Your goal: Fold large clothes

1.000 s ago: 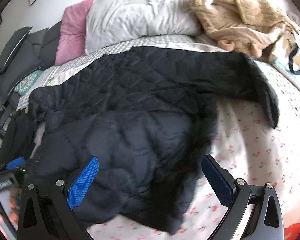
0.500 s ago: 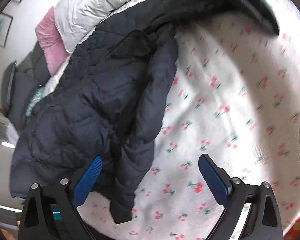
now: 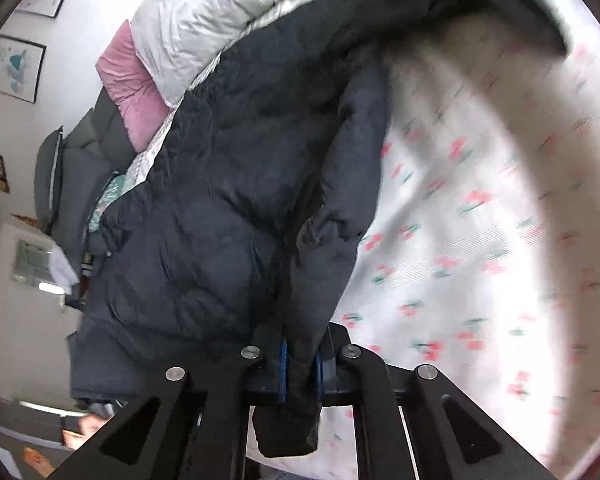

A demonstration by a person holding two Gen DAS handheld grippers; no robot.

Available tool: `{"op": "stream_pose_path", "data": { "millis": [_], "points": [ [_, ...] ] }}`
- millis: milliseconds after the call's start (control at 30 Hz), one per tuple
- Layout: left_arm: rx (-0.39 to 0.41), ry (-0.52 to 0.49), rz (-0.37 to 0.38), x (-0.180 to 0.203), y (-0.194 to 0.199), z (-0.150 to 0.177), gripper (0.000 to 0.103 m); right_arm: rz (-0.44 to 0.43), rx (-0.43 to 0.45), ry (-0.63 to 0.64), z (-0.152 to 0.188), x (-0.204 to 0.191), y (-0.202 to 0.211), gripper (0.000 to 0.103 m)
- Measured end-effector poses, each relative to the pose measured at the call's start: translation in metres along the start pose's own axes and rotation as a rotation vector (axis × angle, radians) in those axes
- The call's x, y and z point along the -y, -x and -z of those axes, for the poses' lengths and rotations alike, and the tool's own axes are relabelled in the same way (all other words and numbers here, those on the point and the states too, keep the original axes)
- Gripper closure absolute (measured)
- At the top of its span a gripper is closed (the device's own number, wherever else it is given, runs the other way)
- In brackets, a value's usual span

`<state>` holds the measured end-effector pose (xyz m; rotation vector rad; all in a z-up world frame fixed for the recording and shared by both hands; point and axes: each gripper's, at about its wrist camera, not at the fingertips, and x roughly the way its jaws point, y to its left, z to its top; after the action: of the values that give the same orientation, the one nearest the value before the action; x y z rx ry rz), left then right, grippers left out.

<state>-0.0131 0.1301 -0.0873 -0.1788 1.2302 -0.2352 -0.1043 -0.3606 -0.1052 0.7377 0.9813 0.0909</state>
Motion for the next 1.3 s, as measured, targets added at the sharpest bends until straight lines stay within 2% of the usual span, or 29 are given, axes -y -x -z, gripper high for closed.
{"op": "stream_pose_path", "data": {
  "millis": [133,233,300,333,400,433,500,567,633,667,733,867,1000,1067,1133,1167,1233,1300],
  "points": [
    [-0.01,-0.058,-0.077,-0.019,0.026,0.0,0.093,0.148,0.017,0.068,-0.002,0.008,0.039,0.096],
    [-0.101,-0.125,-0.144,-0.027,0.016,0.005,0.093,0.276,-0.041,0.124,0.002,0.011,0.042,0.096],
    [-0.154,-0.158,-0.178,-0.031,0.0,0.012,0.092,0.386,-0.107,0.173,0.008,0.015,0.027,0.096],
    [-0.188,-0.184,-0.214,-0.033,-0.014,0.017,0.09,0.435,-0.14,0.196,0.013,0.018,0.016,0.096],
    [-0.214,-0.245,-0.288,-0.034,-0.032,0.023,0.074,0.49,-0.219,0.177,0.013,0.024,-0.004,0.094],
    [-0.194,-0.276,-0.315,-0.033,-0.034,0.024,0.067,0.517,-0.227,0.173,0.011,0.026,-0.007,0.09],
    [-0.167,-0.294,-0.339,-0.031,-0.026,0.023,0.057,0.598,-0.198,0.204,0.005,0.021,-0.004,0.065],
    [-0.103,-0.299,-0.309,-0.034,-0.007,0.023,0.033,0.665,-0.127,0.239,-0.002,0.01,0.007,0.047],
    [-0.036,-0.297,-0.276,-0.033,0.01,0.02,0.021,0.668,-0.032,0.251,-0.013,-0.005,0.025,0.038],
    [-0.003,-0.3,-0.268,-0.03,0.016,0.017,0.021,0.657,0.0,0.256,-0.017,-0.011,0.032,0.03],
    [0.048,-0.313,-0.256,-0.023,0.023,0.003,0.021,0.623,0.059,0.269,-0.03,-0.032,0.036,0.025],
    [0.135,-0.355,-0.272,-0.011,0.026,-0.024,0.02,0.488,0.115,0.305,-0.05,-0.078,0.022,0.022],
    [0.218,-0.393,-0.357,-0.001,0.0,-0.068,0.02,0.354,0.172,0.336,-0.065,-0.109,-0.02,0.021],
    [0.245,-0.39,-0.387,0.004,-0.016,-0.081,0.02,0.354,0.173,0.372,-0.069,-0.122,-0.052,0.021],
    [0.26,-0.389,-0.411,0.0,-0.031,-0.095,0.02,0.373,0.116,0.425,-0.063,-0.134,-0.08,0.021],
    [0.261,-0.39,-0.414,0.002,-0.036,-0.097,0.02,0.349,0.108,0.452,-0.067,-0.144,-0.096,0.021],
    [0.269,-0.401,-0.425,0.004,-0.05,-0.107,0.02,0.316,0.115,0.495,-0.063,-0.156,-0.097,0.021],
    [0.286,-0.412,-0.446,0.004,-0.058,-0.112,0.029,0.312,0.121,0.522,-0.066,-0.164,-0.102,0.021]
  ]
}}
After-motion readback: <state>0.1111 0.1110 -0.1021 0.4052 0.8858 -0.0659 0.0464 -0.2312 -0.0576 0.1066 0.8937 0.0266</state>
